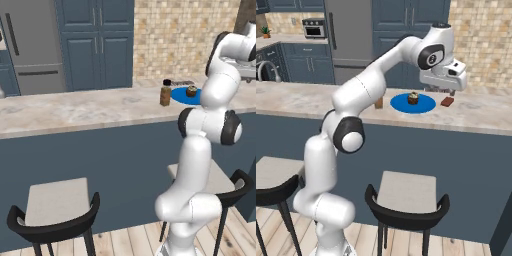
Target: Take the cinnamon bottle from the cabinet and place it on the dining table, next to the plate with the cupcake. Then take the chocolate from the dining counter and place it on the cupcake plate.
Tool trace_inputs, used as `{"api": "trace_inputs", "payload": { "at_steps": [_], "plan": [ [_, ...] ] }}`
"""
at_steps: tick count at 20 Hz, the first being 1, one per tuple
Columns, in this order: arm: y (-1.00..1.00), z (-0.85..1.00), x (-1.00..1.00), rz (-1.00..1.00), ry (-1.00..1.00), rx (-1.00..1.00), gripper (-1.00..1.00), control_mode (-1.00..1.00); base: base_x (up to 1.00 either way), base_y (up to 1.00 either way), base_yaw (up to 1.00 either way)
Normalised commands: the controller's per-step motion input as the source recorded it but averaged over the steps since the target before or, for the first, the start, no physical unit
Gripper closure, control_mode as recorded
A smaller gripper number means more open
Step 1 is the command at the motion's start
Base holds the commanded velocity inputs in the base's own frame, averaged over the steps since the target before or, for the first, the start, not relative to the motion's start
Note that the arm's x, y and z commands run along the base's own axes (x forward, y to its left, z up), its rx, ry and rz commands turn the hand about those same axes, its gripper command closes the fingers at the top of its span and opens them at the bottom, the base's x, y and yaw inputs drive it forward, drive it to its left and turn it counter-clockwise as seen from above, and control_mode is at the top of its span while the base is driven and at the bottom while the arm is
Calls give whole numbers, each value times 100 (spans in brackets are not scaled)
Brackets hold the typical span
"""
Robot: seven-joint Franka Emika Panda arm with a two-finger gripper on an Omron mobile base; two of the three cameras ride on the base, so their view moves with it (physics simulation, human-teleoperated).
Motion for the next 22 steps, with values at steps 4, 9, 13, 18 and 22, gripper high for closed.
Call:
{"api": "trace_inputs", "payload": {
  "at_steps": [4,9,13,18,22],
  "plan": [
    [-7,-2,53,2,0,0,-100,-100,0,0,0],
    [-3,-13,43,13,0,0,-100,-100,0,0,0],
    [0,-16,31,20,0,-4,-100,-100,0,0,0],
    [0,-21,16,19,0,-7,-100,-100,0,0,0],
    [0,-4,13,15,5,-17,-100,-100,0,0,0]
  ]
}}
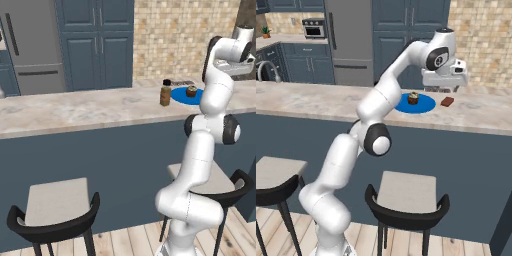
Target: Take the cinnamon bottle from the cabinet and place it on the dining table, next to the plate with the cupcake. Then take the chocolate from the dining counter and place it on the cupcake plate.
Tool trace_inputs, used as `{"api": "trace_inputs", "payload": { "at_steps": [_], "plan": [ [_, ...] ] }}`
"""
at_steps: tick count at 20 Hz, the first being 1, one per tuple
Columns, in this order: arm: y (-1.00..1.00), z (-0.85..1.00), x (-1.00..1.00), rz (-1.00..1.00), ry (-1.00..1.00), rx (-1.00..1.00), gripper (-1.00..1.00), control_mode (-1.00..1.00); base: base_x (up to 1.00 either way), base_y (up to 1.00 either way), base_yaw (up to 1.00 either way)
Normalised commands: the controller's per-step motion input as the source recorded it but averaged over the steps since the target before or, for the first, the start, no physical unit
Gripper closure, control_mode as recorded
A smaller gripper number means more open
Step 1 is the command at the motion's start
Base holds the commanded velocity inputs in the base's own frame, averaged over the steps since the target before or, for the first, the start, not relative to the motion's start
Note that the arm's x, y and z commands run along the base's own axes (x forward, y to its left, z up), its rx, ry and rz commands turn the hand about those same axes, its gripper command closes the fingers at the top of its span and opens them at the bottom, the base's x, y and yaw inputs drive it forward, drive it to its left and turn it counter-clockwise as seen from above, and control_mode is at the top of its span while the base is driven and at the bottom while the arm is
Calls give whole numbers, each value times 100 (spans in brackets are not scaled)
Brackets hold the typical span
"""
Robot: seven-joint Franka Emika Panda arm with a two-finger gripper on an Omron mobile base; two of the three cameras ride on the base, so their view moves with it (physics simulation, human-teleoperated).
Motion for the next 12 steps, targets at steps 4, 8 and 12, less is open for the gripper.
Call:
{"api": "trace_inputs", "payload": {
  "at_steps": [4,8,12],
  "plan": [
    [0,-2,24,7,11,-11,-100,-100,0,0,0],
    [0,0,30,2,9,-4,-100,-100,0,0,0],
    [-3,0,24,0,2,2,-100,-100,0,0,0]
  ]
}}
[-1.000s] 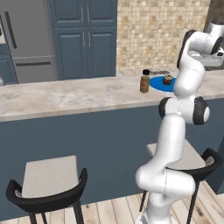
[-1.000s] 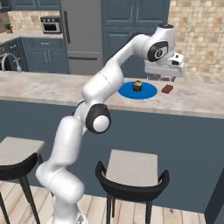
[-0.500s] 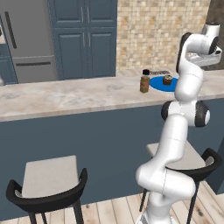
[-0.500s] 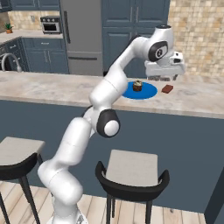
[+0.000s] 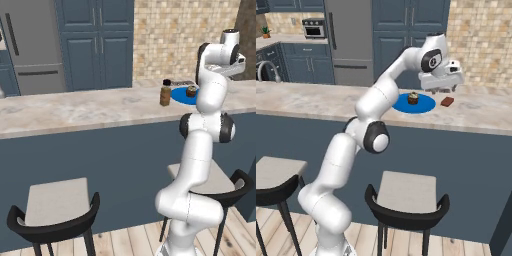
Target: Take the cinnamon bottle from the cabinet and place it on the dining table, next to the plate with the cupcake. Then take the chocolate from the dining counter and place it on the cupcake plate.
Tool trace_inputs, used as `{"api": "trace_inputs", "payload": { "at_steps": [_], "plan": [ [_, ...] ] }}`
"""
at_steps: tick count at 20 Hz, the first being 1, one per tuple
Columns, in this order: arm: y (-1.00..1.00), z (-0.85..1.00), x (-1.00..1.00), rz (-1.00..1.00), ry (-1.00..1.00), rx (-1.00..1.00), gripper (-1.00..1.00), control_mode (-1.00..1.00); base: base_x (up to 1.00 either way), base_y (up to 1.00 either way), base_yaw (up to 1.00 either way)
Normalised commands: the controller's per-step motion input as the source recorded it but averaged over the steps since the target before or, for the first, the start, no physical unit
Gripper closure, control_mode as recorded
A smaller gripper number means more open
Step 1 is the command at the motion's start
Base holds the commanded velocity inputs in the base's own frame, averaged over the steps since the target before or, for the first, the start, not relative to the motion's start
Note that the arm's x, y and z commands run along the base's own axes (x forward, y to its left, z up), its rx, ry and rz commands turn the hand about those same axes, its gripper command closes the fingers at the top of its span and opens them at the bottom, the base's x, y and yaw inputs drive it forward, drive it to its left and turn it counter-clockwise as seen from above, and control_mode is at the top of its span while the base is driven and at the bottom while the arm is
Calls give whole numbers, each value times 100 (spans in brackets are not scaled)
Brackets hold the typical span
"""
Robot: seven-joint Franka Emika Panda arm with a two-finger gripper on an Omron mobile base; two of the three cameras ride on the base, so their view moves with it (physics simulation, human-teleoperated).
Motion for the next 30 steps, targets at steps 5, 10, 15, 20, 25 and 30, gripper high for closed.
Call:
{"api": "trace_inputs", "payload": {
  "at_steps": [5,10,15,20,25,30],
  "plan": [
    [-11,0,20,0,0,7,-100,-100,0,0,0],
    [-18,0,29,0,2,11,-100,-100,0,0,0],
    [-23,3,37,0,8,11,-100,-100,0,0,0],
    [-16,6,40,0,3,11,-100,-100,0,0,0],
    [-18,14,47,0,2,10,-100,-100,0,0,0],
    [-24,14,42,0,6,9,-100,-100,0,0,0]
  ]
}}
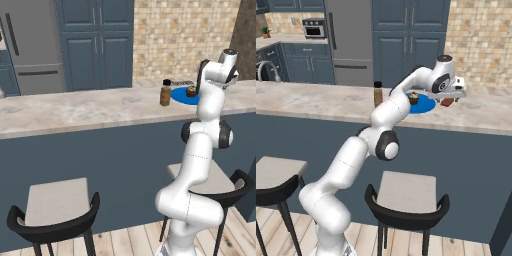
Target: Take the cinnamon bottle from the cabinet and place it on the dining table, next to the plate with the cupcake. Then take the chocolate from the dining counter and place it on the cupcake plate.
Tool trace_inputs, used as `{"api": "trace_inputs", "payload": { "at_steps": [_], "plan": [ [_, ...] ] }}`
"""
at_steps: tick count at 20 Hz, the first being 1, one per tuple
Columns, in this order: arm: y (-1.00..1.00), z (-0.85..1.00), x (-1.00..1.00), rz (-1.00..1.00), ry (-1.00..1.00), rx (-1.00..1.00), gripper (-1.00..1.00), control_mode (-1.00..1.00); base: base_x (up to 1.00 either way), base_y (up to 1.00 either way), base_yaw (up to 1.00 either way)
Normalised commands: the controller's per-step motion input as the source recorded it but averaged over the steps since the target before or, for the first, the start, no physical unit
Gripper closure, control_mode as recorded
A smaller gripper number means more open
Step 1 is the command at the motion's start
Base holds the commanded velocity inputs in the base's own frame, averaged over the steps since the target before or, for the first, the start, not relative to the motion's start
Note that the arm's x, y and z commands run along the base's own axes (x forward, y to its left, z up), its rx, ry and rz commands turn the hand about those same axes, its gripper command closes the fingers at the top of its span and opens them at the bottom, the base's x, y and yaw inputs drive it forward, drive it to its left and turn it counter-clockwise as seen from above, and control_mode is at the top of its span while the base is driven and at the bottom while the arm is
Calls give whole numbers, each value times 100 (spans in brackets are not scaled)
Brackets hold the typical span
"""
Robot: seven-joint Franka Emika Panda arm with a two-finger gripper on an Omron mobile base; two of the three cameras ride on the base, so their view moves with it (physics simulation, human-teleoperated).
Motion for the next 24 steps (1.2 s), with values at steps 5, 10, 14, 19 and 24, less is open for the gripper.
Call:
{"api": "trace_inputs", "payload": {
  "at_steps": [5,10,14,19,24],
  "plan": [
    [-24,13,36,0,11,8,-100,-100,0,0,0],
    [-15,11,18,0,18,10,100,-100,0,0,0],
    [-7,12,0,0,28,16,100,-100,0,0,0],
    [-18,15,0,0,28,17,100,-100,0,0,0],
    [-25,29,3,0,20,13,100,-100,0,0,0]
  ]
}}
